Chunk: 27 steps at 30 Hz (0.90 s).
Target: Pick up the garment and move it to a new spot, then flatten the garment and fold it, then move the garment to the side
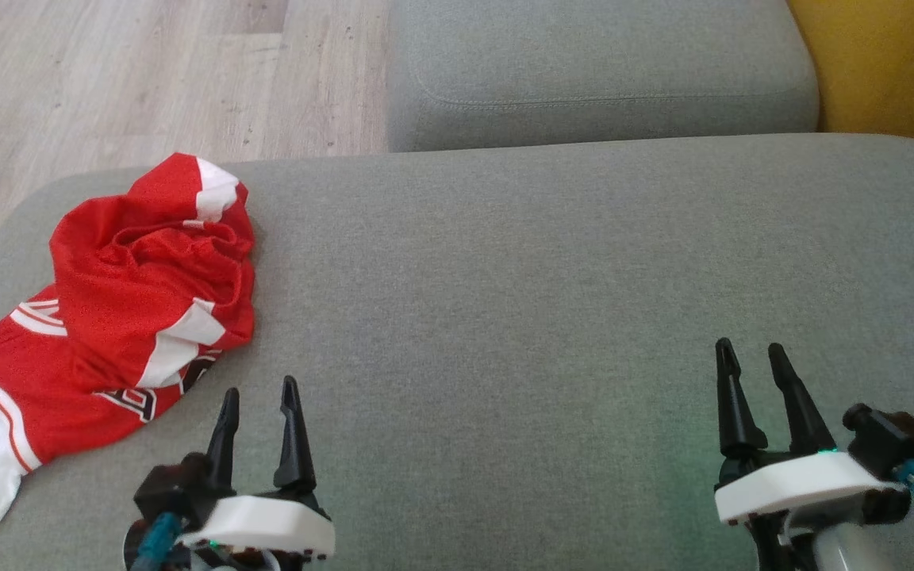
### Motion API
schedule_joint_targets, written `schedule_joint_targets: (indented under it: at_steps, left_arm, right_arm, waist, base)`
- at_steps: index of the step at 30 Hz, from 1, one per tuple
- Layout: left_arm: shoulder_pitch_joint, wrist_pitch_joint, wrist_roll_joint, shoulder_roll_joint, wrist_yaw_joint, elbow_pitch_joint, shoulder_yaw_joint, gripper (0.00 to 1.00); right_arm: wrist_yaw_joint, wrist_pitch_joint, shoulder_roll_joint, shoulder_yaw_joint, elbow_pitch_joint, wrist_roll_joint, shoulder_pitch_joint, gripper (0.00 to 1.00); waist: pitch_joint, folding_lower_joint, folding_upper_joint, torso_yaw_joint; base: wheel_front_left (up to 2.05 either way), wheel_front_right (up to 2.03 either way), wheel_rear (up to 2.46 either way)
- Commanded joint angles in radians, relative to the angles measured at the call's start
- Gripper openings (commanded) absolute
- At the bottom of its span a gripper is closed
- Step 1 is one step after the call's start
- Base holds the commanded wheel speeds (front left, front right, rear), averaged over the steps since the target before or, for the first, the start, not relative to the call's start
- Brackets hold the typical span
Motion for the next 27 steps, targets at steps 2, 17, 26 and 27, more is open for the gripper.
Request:
schedule_joint_targets:
  at_steps: [2, 17, 26, 27]
  left_arm:
    - [-0.052, -0.018, 0.049, 0.006, 0.01, -0.039, 0.007, 1.0]
    - [-0.052, -0.063, 0.229, 0.003, 0.01, -0.084, -0.027, 1.0]
    - [-0.049, -0.087, 0.319, 0.003, 0.01, -0.087, -0.043, 1.0]
    - [-0.05, -0.09, 0.337, 0.003, 0.01, -0.09, -0.048, 1.0]
  right_arm:
    - [-0.001, -0.02, -0.007, 0.022, -0.043, -0.043, -0.023, 1.0]
    - [-0.001, -0.064, -0.008, 0.021, -0.067, -0.225, -0.02, 1.0]
    - [-0.001, -0.088, -0.009, 0.032, -0.071, -0.318, -0.018, 1.0]
    - [-0.001, -0.091, -0.009, 0.033, -0.072, -0.328, -0.017, 1.0]
  waist:
    - [0.001, 0.0, 0.0, 0.003]
    - [0.006, 0.0, 0.0, 0.015]
    - [0.003, 0.0, 0.0, 0.013]
    - [0.003, 0.0, 0.0, 0.013]
  base:
    - [0.0, 0.0, 0.0]
    - [0.0, 0.0, 0.0]
    - [0.0, 0.0, 0.0]
    - [0.0, 0.0, 0.0]
